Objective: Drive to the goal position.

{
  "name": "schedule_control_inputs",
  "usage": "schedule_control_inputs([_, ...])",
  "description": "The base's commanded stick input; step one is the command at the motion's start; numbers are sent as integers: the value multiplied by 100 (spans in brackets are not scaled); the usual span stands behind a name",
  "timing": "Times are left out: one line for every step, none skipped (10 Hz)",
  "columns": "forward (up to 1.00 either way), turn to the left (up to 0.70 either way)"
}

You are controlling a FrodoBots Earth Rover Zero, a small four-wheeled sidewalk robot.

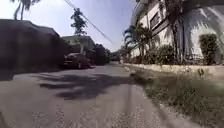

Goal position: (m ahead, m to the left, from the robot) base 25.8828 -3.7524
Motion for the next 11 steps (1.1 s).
schedule_control_inputs([100,0])
schedule_control_inputs([100,0])
schedule_control_inputs([100,0])
schedule_control_inputs([100,0])
schedule_control_inputs([100,0])
schedule_control_inputs([100,0])
schedule_control_inputs([100,0])
schedule_control_inputs([100,0])
schedule_control_inputs([100,0])
schedule_control_inputs([100,0])
schedule_control_inputs([100,0])
